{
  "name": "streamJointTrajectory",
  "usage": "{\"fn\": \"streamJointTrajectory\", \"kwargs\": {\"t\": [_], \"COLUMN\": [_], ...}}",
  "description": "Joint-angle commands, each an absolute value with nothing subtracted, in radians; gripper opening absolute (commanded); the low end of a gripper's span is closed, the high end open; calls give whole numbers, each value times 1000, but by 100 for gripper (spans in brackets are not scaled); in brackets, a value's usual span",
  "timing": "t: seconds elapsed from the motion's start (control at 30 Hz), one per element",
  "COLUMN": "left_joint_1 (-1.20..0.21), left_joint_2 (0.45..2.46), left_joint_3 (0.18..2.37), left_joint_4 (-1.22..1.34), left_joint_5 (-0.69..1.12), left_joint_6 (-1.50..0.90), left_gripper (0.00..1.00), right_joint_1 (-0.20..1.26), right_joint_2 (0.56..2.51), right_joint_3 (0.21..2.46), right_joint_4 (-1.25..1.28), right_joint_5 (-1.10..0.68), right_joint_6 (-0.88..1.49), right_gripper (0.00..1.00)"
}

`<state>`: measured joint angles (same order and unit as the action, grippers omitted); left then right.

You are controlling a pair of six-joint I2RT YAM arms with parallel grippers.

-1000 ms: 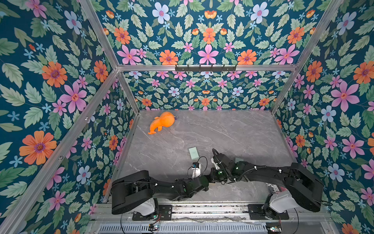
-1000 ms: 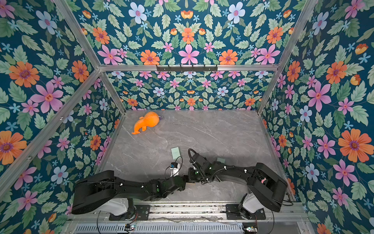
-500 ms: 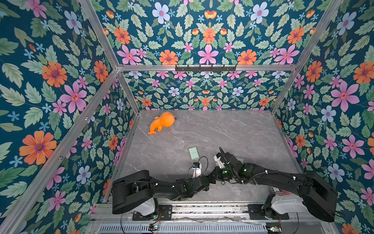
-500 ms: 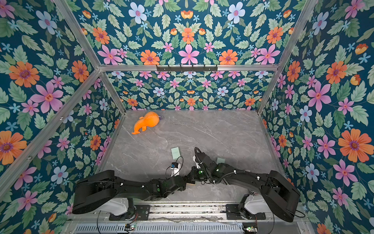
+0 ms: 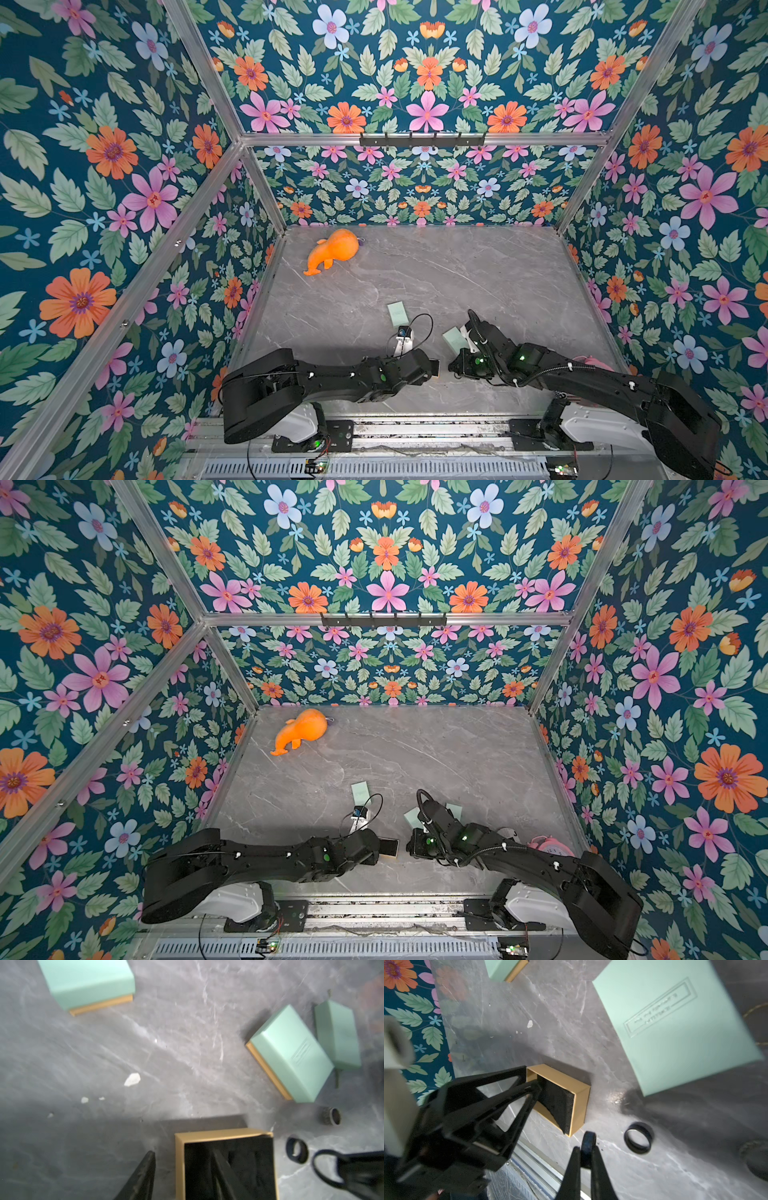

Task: Take the rings out of the lift-off lid box
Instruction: Take out the ring from the jewelry box, then place the ring at the center of the board.

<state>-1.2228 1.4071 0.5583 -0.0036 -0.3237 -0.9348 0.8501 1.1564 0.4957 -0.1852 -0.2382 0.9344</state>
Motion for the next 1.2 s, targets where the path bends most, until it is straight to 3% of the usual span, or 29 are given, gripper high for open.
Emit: {"fn": "streamJointTrajectory", "kwargs": {"t": [0.0,0.47,1.17], "left_joint_1": [-1213,-1200,-1200], "left_joint_2": [1383,1160,997], "left_joint_3": [585,574,502], "left_joint_4": [-62,-178,-268], "left_joint_5": [-355,-399,-422], "left_joint_6": [-859,-886,-939], "left_gripper": [53,65,69], "right_joint_1": [851,851,879], "right_joint_2": [1181,1313,1235], "right_joint_3": [487,493,596], "right_joint_4": [-171,-92,-308], "right_joint_5": [-220,-235,-139], "right_joint_6": [934,928,871], "right_gripper": [8,8,32]}}
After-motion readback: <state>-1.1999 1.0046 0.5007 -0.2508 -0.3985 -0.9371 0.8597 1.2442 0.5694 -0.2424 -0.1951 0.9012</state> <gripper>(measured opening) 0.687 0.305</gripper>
